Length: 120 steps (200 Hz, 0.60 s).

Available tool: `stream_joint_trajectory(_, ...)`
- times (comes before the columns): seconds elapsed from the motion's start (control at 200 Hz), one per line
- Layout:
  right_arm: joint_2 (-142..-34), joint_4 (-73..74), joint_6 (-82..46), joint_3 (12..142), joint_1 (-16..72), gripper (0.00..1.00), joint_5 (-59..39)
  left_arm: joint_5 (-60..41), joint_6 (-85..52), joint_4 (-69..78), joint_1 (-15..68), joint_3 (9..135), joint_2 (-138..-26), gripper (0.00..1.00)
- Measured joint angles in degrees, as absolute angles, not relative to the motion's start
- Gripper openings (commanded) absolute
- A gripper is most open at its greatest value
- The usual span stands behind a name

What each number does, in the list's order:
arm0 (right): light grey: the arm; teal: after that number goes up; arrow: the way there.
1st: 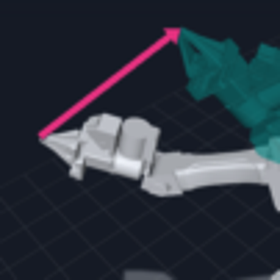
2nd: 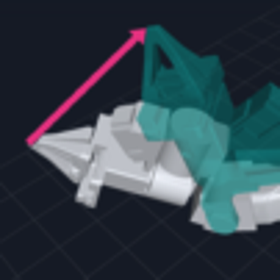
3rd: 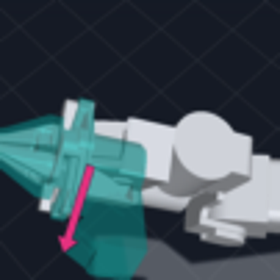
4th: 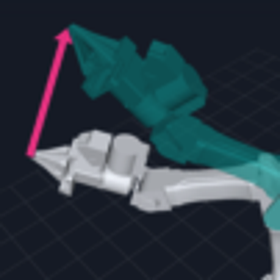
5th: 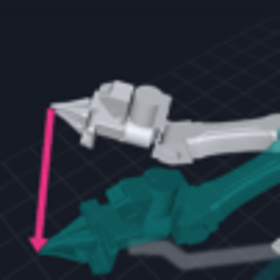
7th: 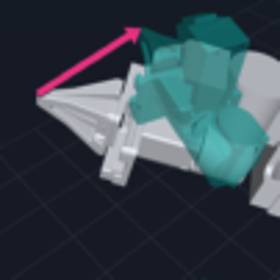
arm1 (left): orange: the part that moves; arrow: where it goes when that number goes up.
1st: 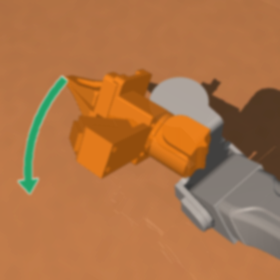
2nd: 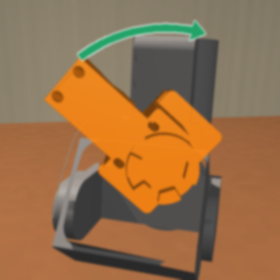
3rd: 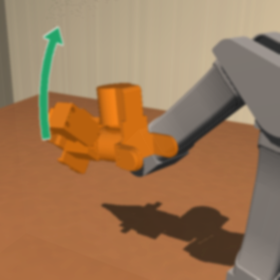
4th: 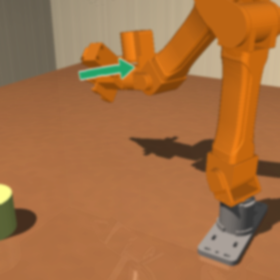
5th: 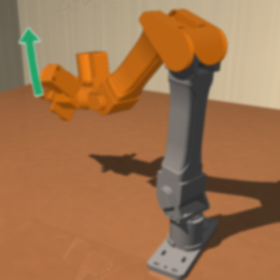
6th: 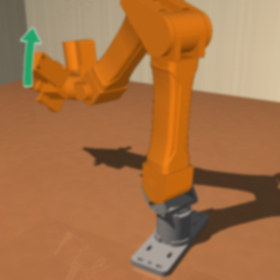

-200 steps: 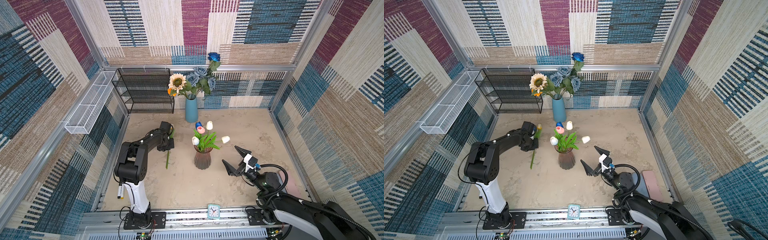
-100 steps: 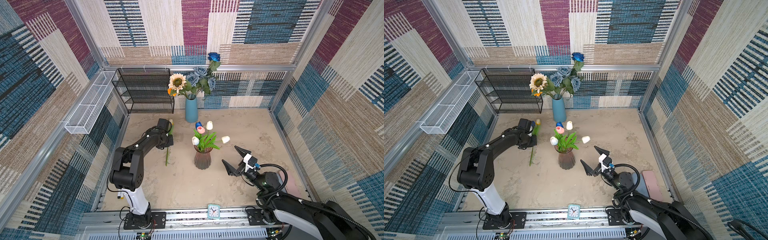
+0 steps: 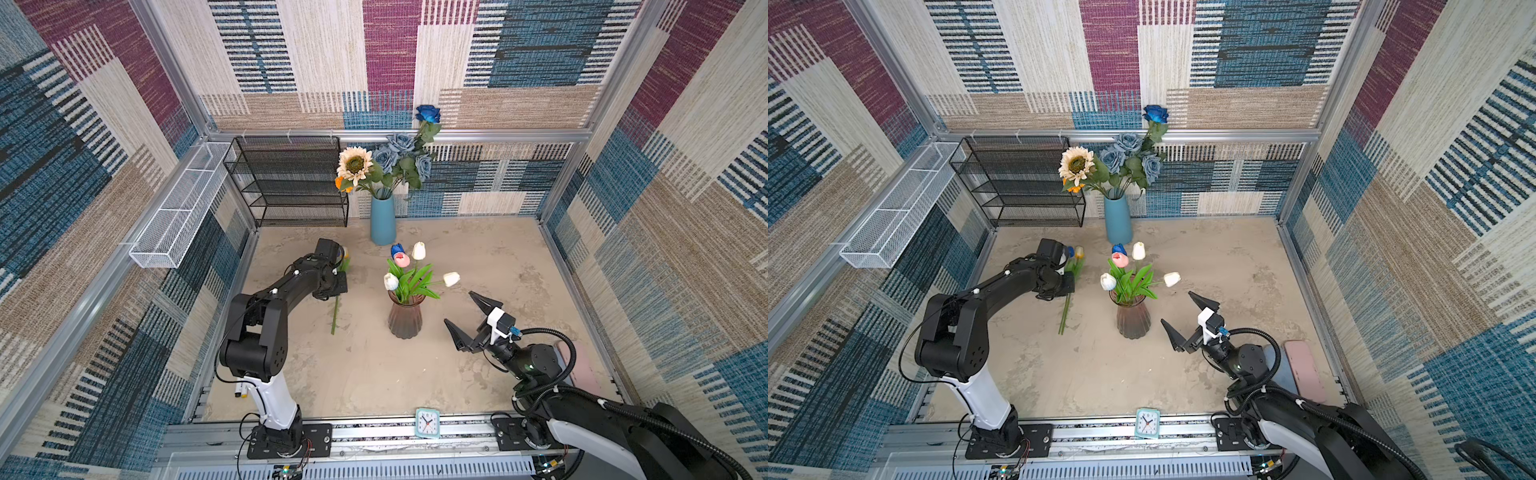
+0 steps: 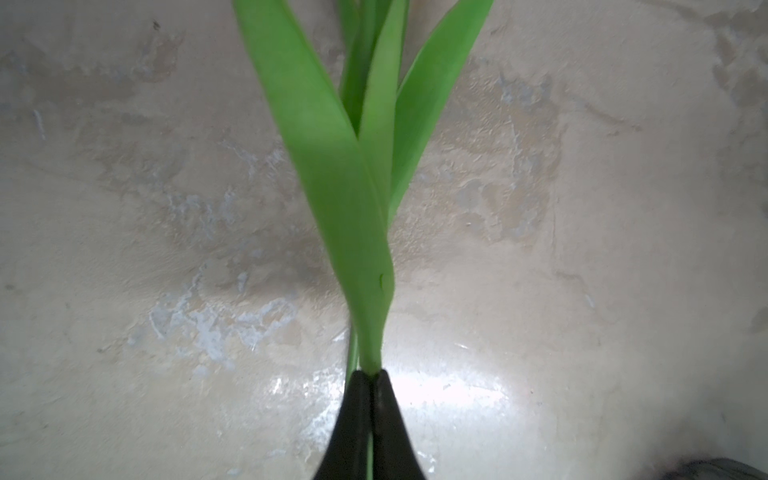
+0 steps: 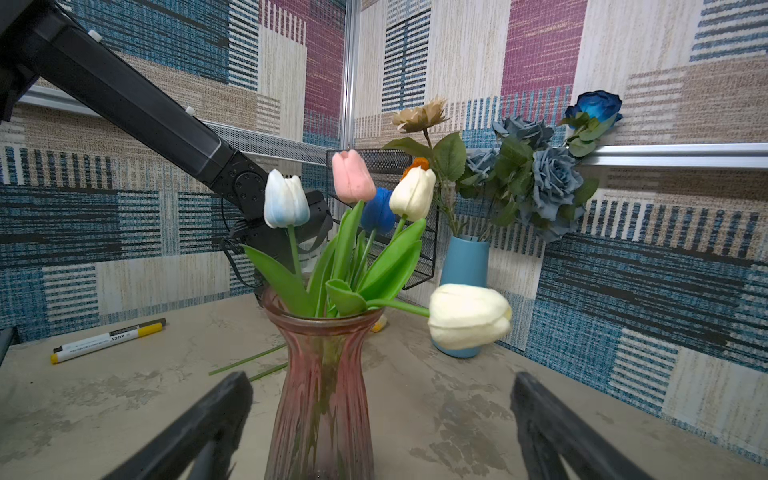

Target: Arrange the flowers into the vase

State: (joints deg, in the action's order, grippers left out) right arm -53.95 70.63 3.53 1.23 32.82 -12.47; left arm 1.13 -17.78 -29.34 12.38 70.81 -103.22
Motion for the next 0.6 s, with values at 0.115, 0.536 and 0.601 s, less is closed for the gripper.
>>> stream_joint_trajectory(0.115,-53.98,70.63,3.53,1.23,32.82,1.00,-12.47,1.13,-17.78,-29.32,12.38,70.48,-102.78,0.00)
stream_joint_trajectory(0.536,-54.04,70.65,3.51,1.21,32.82,1.00,-12.45,-1.85,-15.94,-7.44,14.81,48.03,-60.34,0.00)
stream_joint_trajectory(0.601,-54.04,70.65,3.51,1.21,32.82,1.00,-12.45,-4.75,-14.55,0.01,16.29,44.25,-53.15,0.00)
